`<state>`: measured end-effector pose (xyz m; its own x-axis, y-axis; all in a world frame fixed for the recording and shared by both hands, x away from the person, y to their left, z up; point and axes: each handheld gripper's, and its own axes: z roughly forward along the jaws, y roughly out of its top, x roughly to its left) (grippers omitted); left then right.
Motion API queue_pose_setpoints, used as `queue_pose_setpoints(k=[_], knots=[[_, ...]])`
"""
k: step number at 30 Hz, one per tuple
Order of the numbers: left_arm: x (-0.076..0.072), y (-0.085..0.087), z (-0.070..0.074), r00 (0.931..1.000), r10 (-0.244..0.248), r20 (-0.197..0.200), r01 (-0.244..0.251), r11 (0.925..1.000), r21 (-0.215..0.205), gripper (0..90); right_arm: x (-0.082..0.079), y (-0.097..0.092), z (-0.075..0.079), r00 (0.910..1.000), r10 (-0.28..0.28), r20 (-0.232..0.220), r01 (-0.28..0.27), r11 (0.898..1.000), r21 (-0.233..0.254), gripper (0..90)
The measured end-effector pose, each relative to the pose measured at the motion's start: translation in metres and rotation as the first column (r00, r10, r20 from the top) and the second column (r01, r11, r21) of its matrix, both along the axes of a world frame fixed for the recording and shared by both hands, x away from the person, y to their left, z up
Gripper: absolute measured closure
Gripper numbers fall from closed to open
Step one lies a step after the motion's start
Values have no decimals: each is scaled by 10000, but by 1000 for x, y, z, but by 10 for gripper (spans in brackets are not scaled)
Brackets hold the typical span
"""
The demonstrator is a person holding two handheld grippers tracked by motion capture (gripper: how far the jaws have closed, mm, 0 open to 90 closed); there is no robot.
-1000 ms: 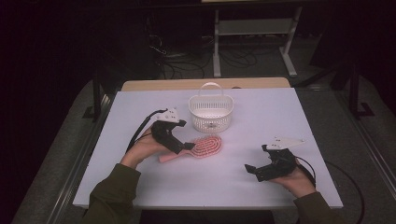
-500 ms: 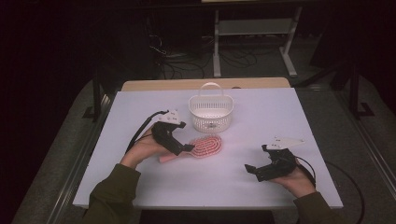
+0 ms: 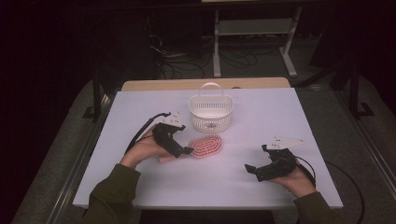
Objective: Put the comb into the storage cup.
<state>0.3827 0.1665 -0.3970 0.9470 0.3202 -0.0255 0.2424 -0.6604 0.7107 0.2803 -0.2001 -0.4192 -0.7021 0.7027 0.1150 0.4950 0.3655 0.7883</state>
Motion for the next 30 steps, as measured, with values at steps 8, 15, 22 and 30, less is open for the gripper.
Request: queue_pose_setpoints(k=[8, 15, 22, 30], knots=[[-1, -2, -4, 9999, -89, -71, 93, 9988, 473, 1, 0, 0, 0, 10000, 13, 14, -13, 10000, -9, 0], [-1, -2, -6, 9999, -136, -81, 141, 9975, 698, 3, 0, 0, 0, 10000, 7, 13, -7, 10000, -7, 0], [-1, -4, -8, 9999, -147, -61, 152, 9946, 1027, 3, 0, 0, 0, 10000, -8, 15, 8, 10000, 2, 0], [-2, -6, -12, 9997, -196, -134, 213, 9892, 1450, 3, 0, 0, 0, 10000, -10, 12, 10, 10000, 10, 0]])
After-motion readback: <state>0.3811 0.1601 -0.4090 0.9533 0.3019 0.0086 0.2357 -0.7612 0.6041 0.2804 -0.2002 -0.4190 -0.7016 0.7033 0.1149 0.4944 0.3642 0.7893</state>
